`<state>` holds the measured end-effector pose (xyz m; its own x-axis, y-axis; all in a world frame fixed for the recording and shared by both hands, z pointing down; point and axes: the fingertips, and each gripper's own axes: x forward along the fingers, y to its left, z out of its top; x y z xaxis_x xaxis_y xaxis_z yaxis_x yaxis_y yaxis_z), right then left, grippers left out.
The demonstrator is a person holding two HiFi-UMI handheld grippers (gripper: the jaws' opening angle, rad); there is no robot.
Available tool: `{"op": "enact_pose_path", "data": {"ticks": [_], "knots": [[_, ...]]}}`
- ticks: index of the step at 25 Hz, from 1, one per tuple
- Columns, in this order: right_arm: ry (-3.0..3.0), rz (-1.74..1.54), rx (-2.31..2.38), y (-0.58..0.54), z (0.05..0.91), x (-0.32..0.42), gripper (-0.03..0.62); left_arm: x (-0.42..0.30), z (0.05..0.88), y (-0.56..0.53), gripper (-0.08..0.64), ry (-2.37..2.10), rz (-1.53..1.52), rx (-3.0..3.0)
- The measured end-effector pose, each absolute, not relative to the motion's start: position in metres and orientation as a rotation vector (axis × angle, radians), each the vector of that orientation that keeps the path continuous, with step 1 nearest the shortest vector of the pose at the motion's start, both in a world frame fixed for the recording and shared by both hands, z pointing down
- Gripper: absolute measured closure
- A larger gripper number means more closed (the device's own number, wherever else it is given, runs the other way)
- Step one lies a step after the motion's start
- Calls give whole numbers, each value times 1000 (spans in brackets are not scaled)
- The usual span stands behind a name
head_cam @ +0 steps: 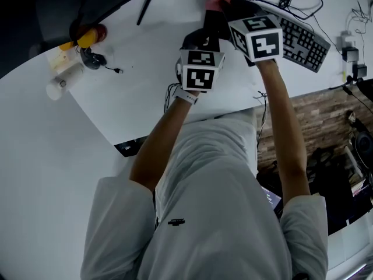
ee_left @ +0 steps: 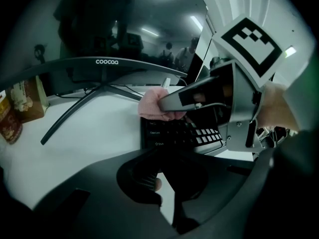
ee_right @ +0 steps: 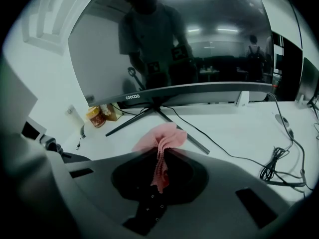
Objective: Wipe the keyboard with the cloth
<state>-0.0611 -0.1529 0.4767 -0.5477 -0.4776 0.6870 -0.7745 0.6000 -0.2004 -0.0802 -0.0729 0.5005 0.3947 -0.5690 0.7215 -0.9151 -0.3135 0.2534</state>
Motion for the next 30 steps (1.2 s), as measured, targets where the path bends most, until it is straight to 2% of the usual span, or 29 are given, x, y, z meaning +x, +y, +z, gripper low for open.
{"op": "enact_pose_path", "data": {"ticks": [30], "knots": [[-2110,715,1124,-144,495,23,550,-96,517,-75,541,-1326,742,1939]]}}
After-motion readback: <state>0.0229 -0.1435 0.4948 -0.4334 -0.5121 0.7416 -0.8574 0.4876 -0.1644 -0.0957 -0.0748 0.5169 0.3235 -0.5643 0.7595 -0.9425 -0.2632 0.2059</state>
